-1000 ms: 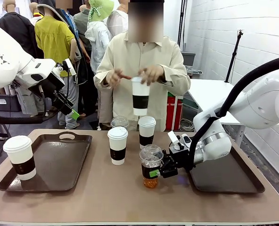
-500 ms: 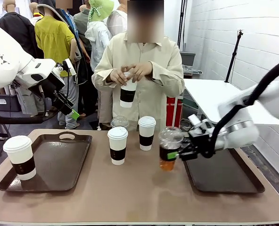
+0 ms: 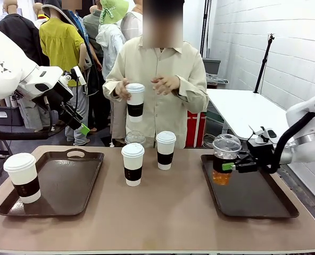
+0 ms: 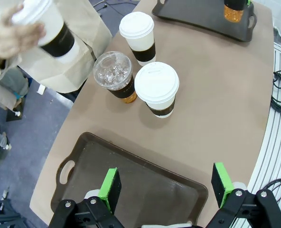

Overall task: Distribute the coffee onto the tray.
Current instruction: Pick up one iced Americano and place it on the right Handle tray.

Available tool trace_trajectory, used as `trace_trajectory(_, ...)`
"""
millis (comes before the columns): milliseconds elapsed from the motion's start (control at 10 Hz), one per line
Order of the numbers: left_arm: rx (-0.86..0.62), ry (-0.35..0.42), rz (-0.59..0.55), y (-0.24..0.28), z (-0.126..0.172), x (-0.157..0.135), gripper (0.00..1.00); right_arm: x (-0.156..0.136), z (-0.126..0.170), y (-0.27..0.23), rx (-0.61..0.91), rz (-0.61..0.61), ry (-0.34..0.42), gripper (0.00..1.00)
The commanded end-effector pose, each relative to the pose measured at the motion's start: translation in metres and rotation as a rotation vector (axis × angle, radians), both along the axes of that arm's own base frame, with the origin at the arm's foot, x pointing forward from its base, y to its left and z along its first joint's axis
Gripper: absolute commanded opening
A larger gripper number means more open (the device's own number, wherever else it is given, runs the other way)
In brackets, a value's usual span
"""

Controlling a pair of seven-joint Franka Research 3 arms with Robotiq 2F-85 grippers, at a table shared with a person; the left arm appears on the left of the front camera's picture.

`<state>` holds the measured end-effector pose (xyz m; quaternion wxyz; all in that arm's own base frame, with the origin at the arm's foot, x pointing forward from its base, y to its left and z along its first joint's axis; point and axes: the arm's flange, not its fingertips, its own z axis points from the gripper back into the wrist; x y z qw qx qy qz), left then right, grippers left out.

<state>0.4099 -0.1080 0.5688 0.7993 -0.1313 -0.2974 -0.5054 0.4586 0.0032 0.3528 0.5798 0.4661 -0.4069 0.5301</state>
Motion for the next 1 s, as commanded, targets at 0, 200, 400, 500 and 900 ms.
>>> trace_trajectory(0, -0.008, 0.004, -0.003, 0.001, 0.000, 0.001, 1.00, 0.014, 0.003, -0.008, -0.020, 0.008, 0.022, 0.77)
trace_trajectory(200, -0.008, 0.004, -0.003, 0.001, 0.000, 0.001, 1.00, 0.007, 0.004, -0.007, -0.038, -0.007, -0.003, 0.77)
trace_trajectory(400, -0.008, 0.004, -0.003, 0.001, 0.000, 0.001, 1.00, 0.008, -0.005, -0.013, -0.021, -0.010, 0.005, 0.77)
trace_trajectory(500, -0.008, 0.004, -0.003, 0.001, 0.000, 0.001, 1.00, 0.008, -0.005, -0.013, -0.021, -0.010, 0.005, 0.77)
trace_trajectory(900, -0.008, 0.004, -0.003, 0.001, 0.000, 0.001, 1.00, 0.013, -0.009, -0.015, -0.011, -0.004, 0.024, 0.77)
